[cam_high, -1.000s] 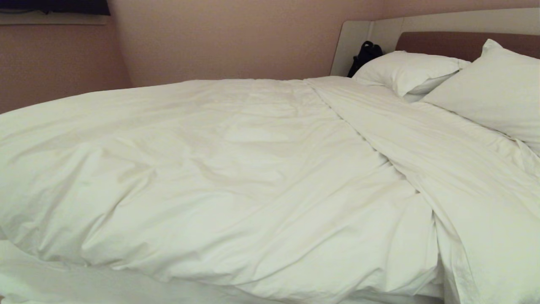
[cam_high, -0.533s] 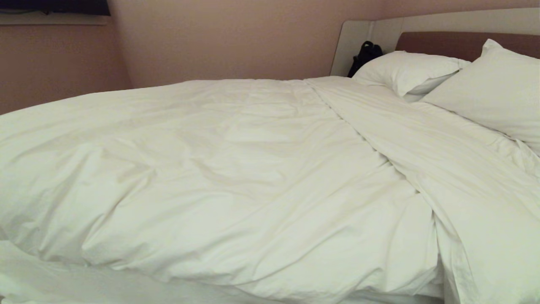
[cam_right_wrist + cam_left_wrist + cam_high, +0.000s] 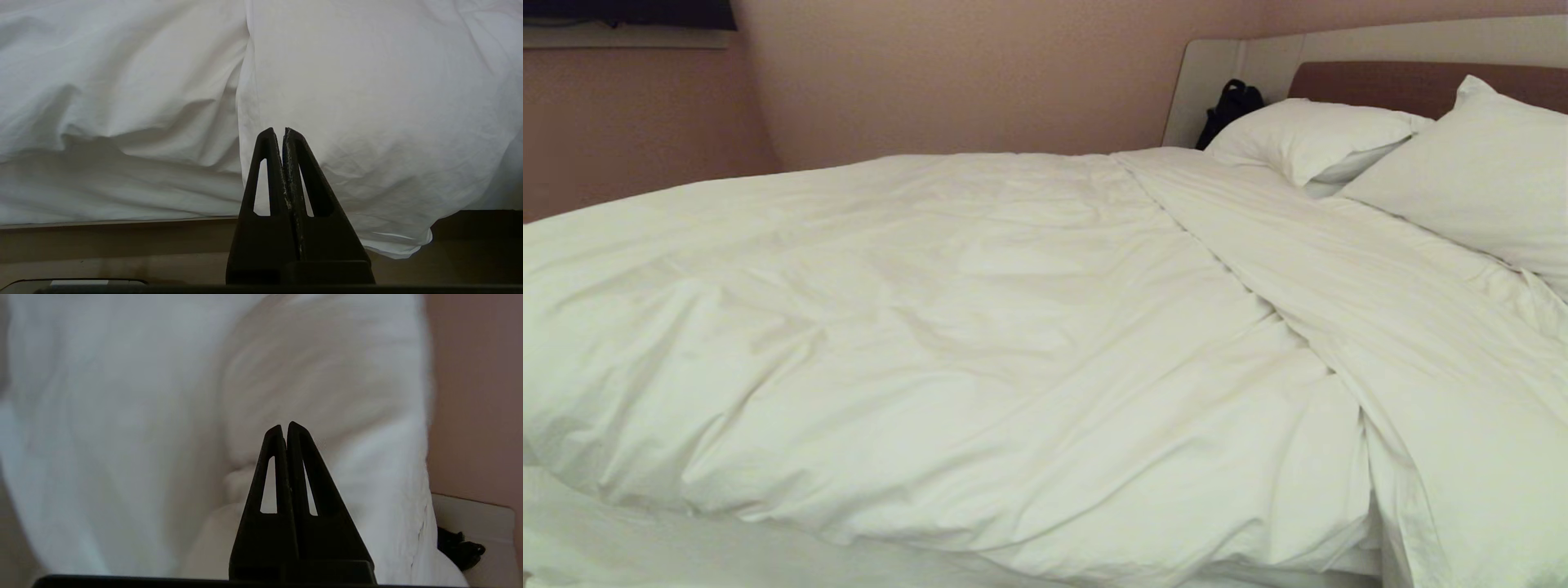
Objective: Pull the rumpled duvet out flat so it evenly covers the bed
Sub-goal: Flatten the corners of the folded blanket
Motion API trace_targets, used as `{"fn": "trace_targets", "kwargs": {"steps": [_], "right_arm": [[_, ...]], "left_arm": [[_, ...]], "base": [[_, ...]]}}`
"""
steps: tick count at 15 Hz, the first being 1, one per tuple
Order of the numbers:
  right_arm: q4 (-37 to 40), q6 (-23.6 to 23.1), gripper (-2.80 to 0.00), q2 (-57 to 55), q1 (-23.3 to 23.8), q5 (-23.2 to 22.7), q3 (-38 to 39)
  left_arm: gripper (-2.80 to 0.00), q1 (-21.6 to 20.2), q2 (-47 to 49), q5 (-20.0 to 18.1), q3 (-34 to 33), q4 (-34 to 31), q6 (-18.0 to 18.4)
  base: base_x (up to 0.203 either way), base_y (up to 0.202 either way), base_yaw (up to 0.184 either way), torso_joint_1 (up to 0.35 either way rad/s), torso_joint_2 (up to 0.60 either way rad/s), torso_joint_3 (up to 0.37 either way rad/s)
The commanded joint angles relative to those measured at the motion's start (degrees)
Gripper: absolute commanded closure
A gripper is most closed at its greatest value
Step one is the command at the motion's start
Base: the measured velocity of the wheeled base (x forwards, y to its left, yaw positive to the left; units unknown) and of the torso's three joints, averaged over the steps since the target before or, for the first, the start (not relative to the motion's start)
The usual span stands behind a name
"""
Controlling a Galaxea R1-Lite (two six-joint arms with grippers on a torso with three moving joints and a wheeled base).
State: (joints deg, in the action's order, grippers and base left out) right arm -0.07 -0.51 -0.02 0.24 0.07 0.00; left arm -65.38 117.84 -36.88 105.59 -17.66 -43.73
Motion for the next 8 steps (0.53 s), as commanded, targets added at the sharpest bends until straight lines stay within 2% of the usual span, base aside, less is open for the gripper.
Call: {"fn": "trace_targets", "kwargs": {"steps": [1, 3, 5, 8], "right_arm": [[0.0, 0.0, 0.0, 0.0, 0.0, 0.0, 0.0], [0.0, 0.0, 0.0, 0.0, 0.0, 0.0, 0.0], [0.0, 0.0, 0.0, 0.0, 0.0, 0.0, 0.0], [0.0, 0.0, 0.0, 0.0, 0.0, 0.0, 0.0]], "left_arm": [[0.0, -0.8, 7.5, -0.3, 0.3, -5.0, 0.0], [0.0, -0.3, 10.8, -0.1, -0.2, -6.6, 2.3], [0.0, 0.5, 11.4, -0.1, -1.4, -6.6, 8.8], [0.0, 1.0, 11.1, -1.6, -4.7, -5.2, 32.0]], "base": [[0.0, 0.0, 0.0, 0.0, 0.0, 0.0], [0.0, 0.0, 0.0, 0.0, 0.0, 0.0], [0.0, 0.0, 0.0, 0.0, 0.0, 0.0], [0.0, 0.0, 0.0, 0.0, 0.0, 0.0]]}}
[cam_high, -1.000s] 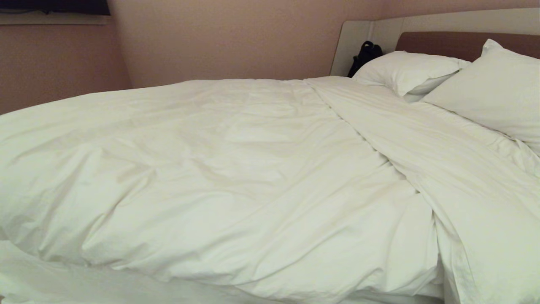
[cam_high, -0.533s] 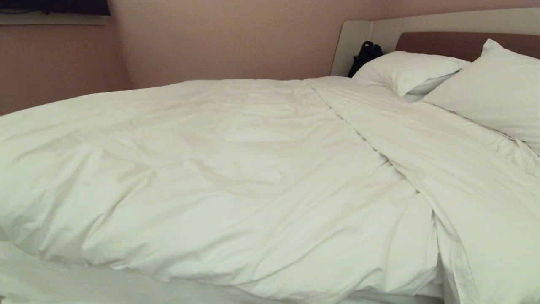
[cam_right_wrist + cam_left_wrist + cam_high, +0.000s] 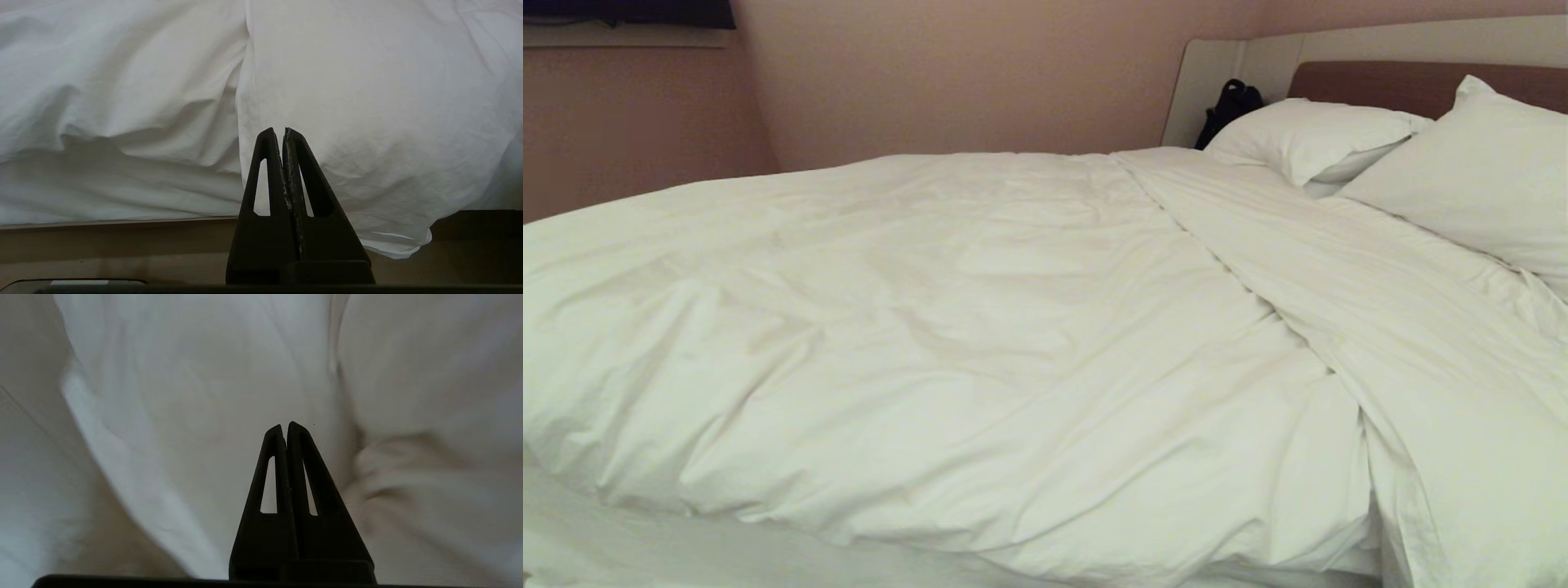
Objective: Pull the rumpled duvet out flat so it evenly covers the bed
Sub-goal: Flatten the corners of the folded blanket
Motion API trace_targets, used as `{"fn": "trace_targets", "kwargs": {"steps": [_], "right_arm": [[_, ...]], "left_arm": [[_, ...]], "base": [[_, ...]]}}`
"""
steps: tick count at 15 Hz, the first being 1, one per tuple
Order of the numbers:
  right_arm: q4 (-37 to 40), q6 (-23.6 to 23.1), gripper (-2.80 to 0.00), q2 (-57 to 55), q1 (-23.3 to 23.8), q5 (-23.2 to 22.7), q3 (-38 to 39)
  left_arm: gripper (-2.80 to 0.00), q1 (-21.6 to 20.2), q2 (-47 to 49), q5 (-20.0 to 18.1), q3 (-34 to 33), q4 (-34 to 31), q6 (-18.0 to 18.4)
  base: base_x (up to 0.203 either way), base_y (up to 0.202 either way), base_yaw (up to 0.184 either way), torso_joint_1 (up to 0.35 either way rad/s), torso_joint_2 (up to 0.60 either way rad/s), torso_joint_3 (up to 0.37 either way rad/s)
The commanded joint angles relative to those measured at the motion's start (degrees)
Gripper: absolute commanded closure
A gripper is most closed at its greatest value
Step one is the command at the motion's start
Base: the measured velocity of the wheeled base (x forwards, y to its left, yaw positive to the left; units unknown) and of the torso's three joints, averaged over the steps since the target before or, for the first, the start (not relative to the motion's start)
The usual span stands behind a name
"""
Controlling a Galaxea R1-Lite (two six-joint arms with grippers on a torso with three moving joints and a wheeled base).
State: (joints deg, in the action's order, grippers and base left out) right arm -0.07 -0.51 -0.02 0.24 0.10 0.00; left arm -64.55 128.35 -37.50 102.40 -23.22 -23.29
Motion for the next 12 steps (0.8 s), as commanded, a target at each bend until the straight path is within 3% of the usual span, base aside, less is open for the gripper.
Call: {"fn": "trace_targets", "kwargs": {"steps": [1, 2, 3, 5, 6, 8, 12], "right_arm": [[0.0, 0.0, 0.0, 0.0, 0.0, 0.0, 0.0], [0.0, 0.0, 0.0, 0.0, 0.0, 0.0, 0.0], [0.0, 0.0, 0.0, 0.0, 0.0, 0.0, 0.0], [0.0, 0.0, 0.0, 0.0, 0.0, 0.0, 0.0], [0.0, 0.0, 0.0, 0.0, 0.0, 0.0, 0.0], [0.0, 0.0, 0.0, 0.0, 0.0, 0.0, 0.0], [0.0, 0.0, 0.0, 0.0, 0.0, 0.0, 0.0]], "left_arm": [[0.0, 0.2, 0.4, -5.7, -2.7, 2.8, 16.3], [0.0, 0.2, 0.0, -10.7, -4.0, 5.3, 21.2], [0.0, 0.2, -0.5, -12.6, -5.3, 7.0, 27.8], [0.0, 0.9, -0.9, -14.1, -8.0, 8.3, 41.4], [0.0, 2.1, -1.1, -14.7, -9.7, 8.9, 45.7], [0.0, 4.3, -1.4, -18.5, -10.9, 12.3, 46.6], [0.0, 7.5, 1.3, -17.8, -10.2, 13.8, 46.9]], "base": [[0.0, 0.0, 0.0, 0.0, 0.0, 0.0], [0.0, 0.0, 0.0, 0.0, 0.0, 0.0], [0.0, 0.0, 0.0, 0.0, 0.0, 0.0], [0.0, 0.0, 0.0, 0.0, 0.0, 0.0], [0.0, 0.0, 0.0, 0.0, 0.0, 0.0], [0.0, 0.0, 0.0, 0.0, 0.0, 0.0], [0.0, 0.0, 0.0, 0.0, 0.0, 0.0]]}}
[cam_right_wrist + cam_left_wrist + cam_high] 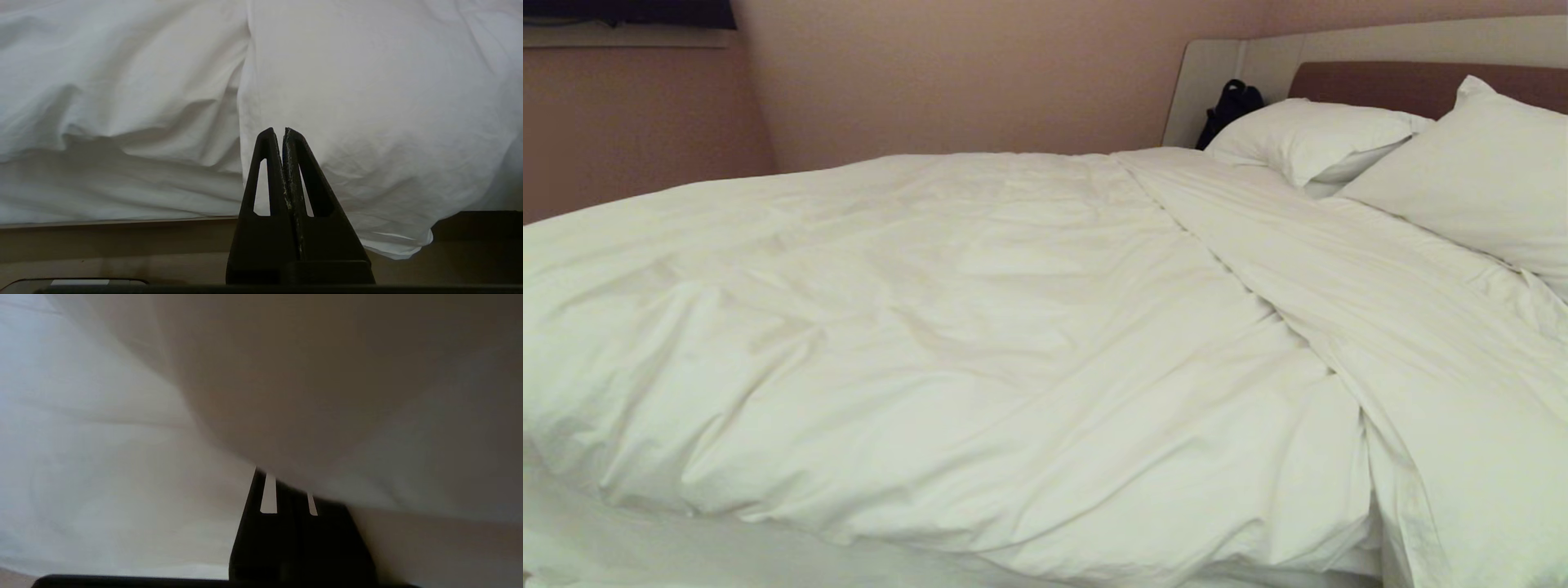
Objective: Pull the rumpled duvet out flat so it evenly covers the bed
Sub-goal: Flatten the corners of the folded blanket
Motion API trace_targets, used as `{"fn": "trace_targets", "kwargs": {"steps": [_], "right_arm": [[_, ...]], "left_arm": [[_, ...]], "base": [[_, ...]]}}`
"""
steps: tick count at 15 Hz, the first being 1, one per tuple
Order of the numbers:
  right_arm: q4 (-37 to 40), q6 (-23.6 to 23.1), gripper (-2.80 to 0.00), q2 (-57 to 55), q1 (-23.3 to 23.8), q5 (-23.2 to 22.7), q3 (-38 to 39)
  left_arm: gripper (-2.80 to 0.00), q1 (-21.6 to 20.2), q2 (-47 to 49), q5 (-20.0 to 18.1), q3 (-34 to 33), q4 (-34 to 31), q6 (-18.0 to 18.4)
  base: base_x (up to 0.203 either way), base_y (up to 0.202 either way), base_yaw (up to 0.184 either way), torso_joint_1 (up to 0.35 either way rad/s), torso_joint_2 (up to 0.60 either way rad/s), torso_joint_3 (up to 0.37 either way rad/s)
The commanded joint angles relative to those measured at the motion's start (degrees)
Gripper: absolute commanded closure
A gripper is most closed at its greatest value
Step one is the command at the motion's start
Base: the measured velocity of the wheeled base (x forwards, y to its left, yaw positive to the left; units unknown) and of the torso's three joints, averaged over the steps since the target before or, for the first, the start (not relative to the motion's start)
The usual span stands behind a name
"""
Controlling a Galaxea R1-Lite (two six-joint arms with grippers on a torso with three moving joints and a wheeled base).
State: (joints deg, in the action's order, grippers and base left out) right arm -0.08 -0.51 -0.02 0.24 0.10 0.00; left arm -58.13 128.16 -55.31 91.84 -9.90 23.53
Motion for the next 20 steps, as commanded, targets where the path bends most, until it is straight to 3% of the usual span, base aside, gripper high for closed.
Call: {"fn": "trace_targets", "kwargs": {"steps": [1, 5, 13, 20], "right_arm": [[0.0, 0.0, 0.0, 0.0, 0.0, 0.0, 0.0], [0.0, 0.0, 0.0, 0.0, -0.1, 0.0, 0.0], [0.0, 0.0, 0.0, 0.0, 0.0, 0.0, 0.0], [0.0, 0.0, 0.0, 0.0, 0.0, 0.0, 0.0]], "left_arm": [[0.0, 1.6, 2.3, 1.9, 0.1, 2.6, 0.1], [0.0, 1.5, 2.8, 3.9, -4.3, 10.7, 0.9], [0.0, -0.7, 5.8, 4.8, -4.3, 10.9, 2.7], [0.0, 3.7, 9.4, 5.4, 0.5, 11.0, 1.9]], "base": [[0.0, 0.0, 0.0, 0.0, 0.0, 0.0], [0.0, 0.0, 0.0, 0.0, 0.0, 0.0], [0.0, 0.0, 0.0, 0.0, 0.0, 0.0], [0.0, 0.0, 0.0, 0.0, 0.0, 0.0]]}}
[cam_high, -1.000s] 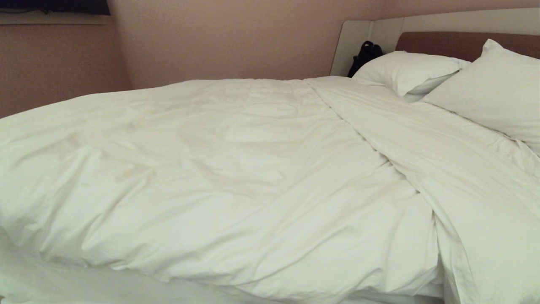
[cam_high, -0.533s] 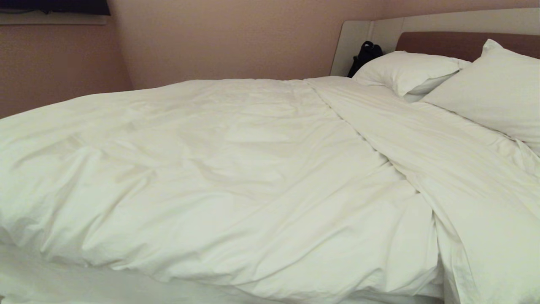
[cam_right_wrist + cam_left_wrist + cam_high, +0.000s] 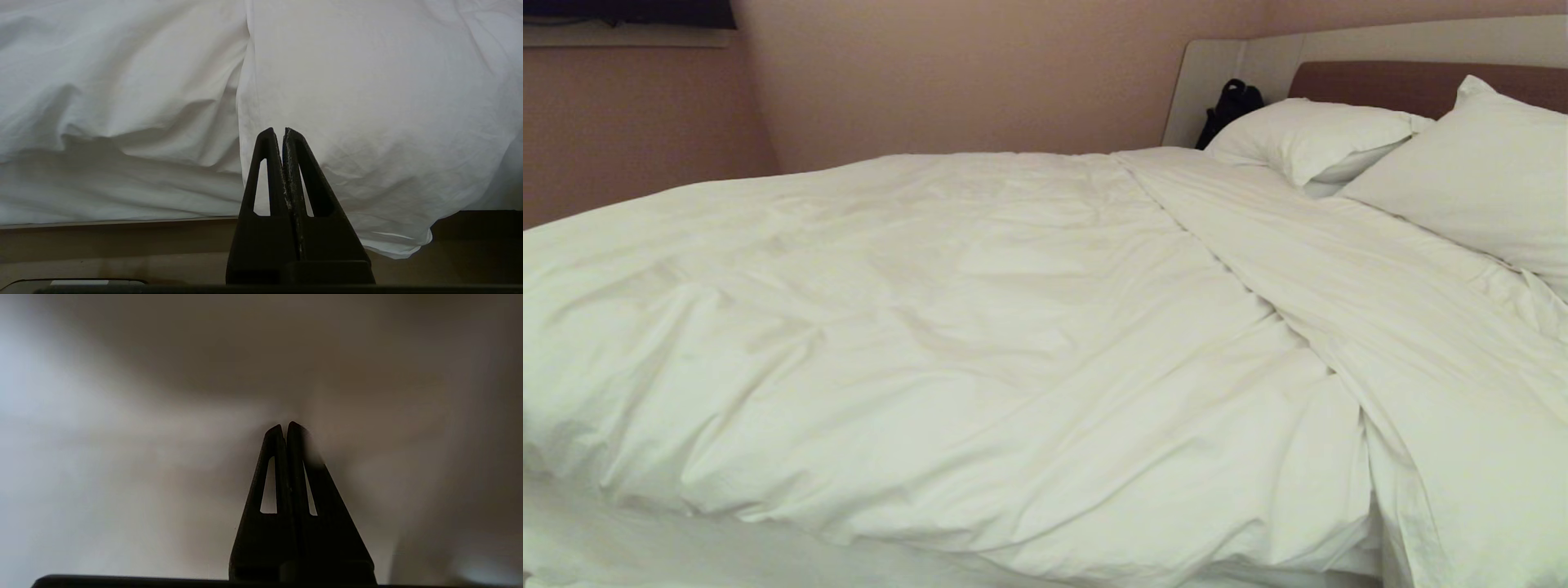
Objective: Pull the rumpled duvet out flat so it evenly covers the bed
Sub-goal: Flatten the corners of the folded blanket
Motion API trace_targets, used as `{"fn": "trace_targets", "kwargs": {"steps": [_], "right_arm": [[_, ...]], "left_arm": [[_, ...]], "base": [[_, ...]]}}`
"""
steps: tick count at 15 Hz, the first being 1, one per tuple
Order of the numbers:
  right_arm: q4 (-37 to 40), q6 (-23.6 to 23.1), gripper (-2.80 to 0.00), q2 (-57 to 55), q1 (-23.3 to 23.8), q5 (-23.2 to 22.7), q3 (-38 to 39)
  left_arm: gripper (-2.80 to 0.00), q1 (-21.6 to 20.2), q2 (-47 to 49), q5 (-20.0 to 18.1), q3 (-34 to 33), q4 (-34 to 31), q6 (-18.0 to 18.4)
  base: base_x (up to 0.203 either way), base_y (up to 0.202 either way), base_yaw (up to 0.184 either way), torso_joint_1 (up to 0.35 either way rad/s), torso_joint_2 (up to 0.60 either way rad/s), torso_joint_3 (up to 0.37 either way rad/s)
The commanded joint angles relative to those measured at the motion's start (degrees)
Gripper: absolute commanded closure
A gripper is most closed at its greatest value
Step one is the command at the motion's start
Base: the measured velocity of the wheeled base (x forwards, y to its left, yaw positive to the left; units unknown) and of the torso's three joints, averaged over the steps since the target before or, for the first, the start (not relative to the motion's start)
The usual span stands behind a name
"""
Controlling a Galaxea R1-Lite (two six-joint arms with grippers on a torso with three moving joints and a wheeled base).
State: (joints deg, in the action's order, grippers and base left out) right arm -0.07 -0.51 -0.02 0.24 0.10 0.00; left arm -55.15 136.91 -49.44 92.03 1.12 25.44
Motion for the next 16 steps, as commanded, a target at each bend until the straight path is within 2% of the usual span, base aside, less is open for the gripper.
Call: {"fn": "trace_targets", "kwargs": {"steps": [1, 4, 6, 9, 14, 16], "right_arm": [[0.0, 0.0, 0.0, 0.0, 0.0, 0.0, 0.0], [0.0, 0.0, 0.0, 0.0, 0.0, 0.0, 0.0], [0.0, 0.0, 0.0, 0.0, 0.0, 0.0, 0.0], [0.0, 0.0, 0.0, 0.0, 0.0, 0.0, 0.0], [0.0, 0.0, 0.0, 0.0, 0.0, 0.0, 0.0], [0.0, 0.0, 0.0, 0.0, 0.0, 0.0, 0.0]], "left_arm": [[0.0, 2.1, -0.2, -0.8, 0.3, 0.0, -0.3], [0.0, 4.6, -3.4, -4.5, 0.4, 0.0, -2.2], [0.0, 5.9, -5.4, -5.4, 0.6, 0.0, -3.0], [0.0, 6.2, -8.2, -8.0, 0.7, 0.0, -4.7], [0.0, 9.2, -5.0, -7.2, 5.6, 0.0, -5.2], [0.0, 10.3, -3.2, -5.8, 8.6, 0.0, -6.3]], "base": [[0.0, 0.0, 0.0, 0.0, 0.0, 0.0], [0.0, 0.0, 0.0, 0.0, 0.0, 0.0], [0.0, 0.0, 0.0, 0.0, 0.0, 0.0], [0.0, 0.0, 0.0, 0.0, 0.0, 0.0], [0.0, 0.0, 0.0, 0.0, 0.0, 0.0], [0.0, 0.0, 0.0, 0.0, 0.0, 0.0]]}}
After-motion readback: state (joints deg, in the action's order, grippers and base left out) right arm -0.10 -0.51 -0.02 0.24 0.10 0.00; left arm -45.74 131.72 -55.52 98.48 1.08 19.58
